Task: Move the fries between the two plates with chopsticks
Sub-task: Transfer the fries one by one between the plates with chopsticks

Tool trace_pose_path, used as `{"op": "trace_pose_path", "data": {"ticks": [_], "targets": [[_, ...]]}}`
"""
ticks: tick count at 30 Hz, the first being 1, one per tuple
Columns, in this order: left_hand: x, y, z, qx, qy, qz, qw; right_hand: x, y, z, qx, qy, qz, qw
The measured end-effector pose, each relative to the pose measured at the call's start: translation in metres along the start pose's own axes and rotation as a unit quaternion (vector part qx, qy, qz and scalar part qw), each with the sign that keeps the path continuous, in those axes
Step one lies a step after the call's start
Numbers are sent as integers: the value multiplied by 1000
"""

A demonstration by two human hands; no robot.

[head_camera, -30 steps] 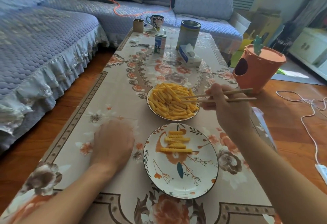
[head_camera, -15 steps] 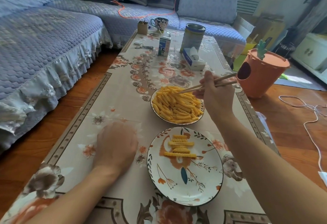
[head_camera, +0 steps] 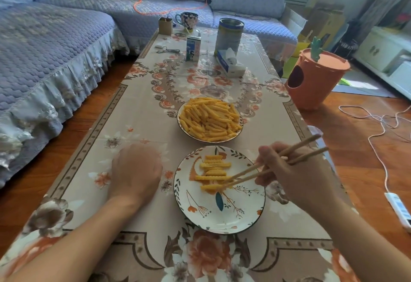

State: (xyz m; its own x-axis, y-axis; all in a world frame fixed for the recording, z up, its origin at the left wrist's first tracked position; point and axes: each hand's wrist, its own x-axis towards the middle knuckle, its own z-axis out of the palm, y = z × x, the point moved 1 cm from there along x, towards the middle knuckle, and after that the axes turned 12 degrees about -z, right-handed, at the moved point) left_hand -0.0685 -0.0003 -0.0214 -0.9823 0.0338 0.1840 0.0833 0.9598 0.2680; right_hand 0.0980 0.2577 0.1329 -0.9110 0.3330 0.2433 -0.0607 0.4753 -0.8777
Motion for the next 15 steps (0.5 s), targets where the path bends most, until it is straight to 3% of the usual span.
{"op": "trace_pose_path", "data": {"ticks": [11,15], "targets": [[-1,0,-1,-8,1,0,1000,-7,2,0,-24,44,-63,997],[-1,0,-1,-12,9,5,1000,18,-3,7,37,98,-83,991]]}}
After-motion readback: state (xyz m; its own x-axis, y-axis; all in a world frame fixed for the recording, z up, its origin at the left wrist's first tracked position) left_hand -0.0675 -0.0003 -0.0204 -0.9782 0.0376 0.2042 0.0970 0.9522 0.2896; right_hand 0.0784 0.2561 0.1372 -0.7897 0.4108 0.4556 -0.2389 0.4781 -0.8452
